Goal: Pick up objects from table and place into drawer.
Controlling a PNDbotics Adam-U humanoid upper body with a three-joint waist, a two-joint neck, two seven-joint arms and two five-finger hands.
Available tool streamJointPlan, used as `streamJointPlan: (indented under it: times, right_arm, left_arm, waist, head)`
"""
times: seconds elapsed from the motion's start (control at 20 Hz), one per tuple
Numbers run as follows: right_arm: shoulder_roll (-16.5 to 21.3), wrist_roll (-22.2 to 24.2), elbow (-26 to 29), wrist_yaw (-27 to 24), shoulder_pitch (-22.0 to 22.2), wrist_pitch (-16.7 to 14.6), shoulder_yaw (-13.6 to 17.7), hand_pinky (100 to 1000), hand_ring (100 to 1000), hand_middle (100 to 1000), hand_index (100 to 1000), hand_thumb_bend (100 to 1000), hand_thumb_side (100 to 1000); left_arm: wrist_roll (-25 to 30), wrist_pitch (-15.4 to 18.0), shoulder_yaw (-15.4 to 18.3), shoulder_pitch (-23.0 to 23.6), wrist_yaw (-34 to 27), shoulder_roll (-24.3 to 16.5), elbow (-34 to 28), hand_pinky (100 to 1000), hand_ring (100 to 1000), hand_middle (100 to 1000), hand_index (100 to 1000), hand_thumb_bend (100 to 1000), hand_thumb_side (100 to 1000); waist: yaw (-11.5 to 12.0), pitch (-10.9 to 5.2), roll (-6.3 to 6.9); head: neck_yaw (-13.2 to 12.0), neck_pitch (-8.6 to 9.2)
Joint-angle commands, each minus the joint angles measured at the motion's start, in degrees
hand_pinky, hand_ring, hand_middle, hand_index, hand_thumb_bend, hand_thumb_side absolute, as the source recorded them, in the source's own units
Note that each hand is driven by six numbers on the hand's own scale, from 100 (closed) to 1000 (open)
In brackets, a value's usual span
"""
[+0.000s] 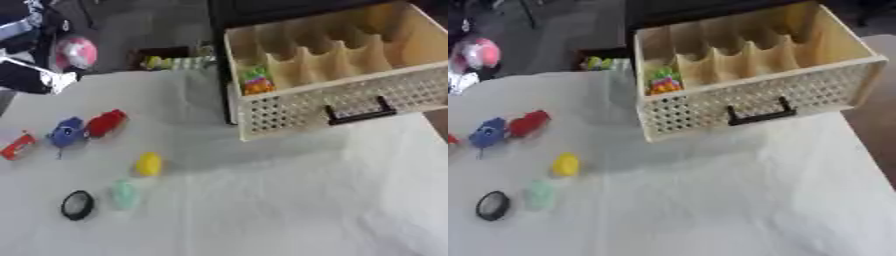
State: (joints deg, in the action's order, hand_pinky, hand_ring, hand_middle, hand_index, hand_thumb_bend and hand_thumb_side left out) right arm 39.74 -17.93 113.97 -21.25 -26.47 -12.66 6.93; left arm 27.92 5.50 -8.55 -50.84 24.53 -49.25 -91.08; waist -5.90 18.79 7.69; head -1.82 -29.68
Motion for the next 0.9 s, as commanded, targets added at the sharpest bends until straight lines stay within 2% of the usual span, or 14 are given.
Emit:
streamJointPlan:
  times: [0.05,0.5,0.9]
  right_arm:
    - [1.8,-0.2,0.6,-0.4,-1.4,1.0,-0.2,524,507,402,683,100,980]
    - [1.3,-0.3,0.6,-1.2,-2.9,2.7,-0.8,525,507,405,682,100,981]
    - [0.7,-0.6,0.6,-1.8,-3.8,3.4,-1.0,526,509,409,681,100,980]
  left_arm:
    - [0.6,-1.0,-0.2,-2.8,-1.4,0.5,-1.2,100,294,387,486,100,260]
    - [1.6,-1.6,-1.8,-8.9,-2.4,5.3,-1.7,100,291,385,485,100,268]
    - [1.1,-2.4,-3.0,-13.2,-3.7,10.9,-0.5,100,281,377,480,100,278]
  waist:
    - [0.2,-1.64,-0.35]
    - [0.6,-3.01,0.07]
    - [0.4,-3.73,0.41]
  head:
    - [0.5,-0.42]
    - [1.2,-0.10]
    - [3.2,2.33]
